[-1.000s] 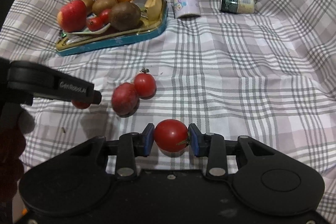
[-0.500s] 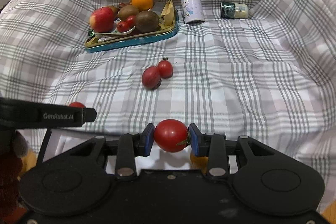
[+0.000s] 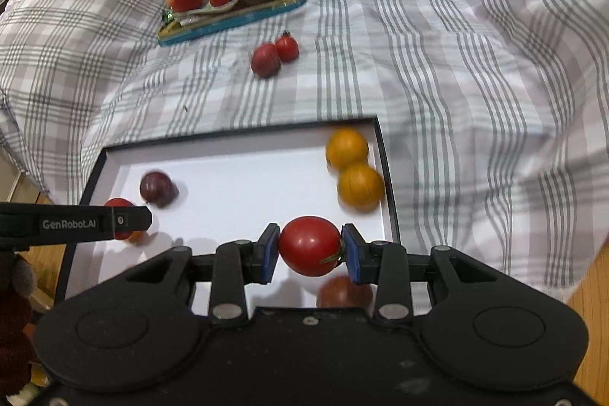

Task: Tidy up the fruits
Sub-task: 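Carry both cherry tomatoes over the white tray and release them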

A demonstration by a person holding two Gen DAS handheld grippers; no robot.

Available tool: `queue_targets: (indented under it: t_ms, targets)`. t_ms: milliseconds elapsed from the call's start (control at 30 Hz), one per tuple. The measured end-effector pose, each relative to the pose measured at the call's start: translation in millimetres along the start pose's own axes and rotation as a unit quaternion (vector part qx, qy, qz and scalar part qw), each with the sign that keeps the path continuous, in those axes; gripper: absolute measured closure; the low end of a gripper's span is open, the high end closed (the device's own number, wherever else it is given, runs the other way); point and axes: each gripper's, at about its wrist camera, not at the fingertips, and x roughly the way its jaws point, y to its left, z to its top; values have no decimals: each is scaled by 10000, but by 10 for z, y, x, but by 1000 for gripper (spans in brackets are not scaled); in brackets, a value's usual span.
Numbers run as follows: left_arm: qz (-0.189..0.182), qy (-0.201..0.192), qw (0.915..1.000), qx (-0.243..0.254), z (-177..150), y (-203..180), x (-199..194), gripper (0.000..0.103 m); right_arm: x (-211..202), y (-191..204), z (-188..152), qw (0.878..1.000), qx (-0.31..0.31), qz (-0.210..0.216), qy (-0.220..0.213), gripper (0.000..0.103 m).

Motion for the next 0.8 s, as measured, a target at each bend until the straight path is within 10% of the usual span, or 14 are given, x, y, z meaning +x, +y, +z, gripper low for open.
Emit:
queue_targets:
  t_ms: [800]
  targets:
    - [-25,-44,10000,44,-115,-110,147,57,-77,220,-342,9985,-470,244,168,65]
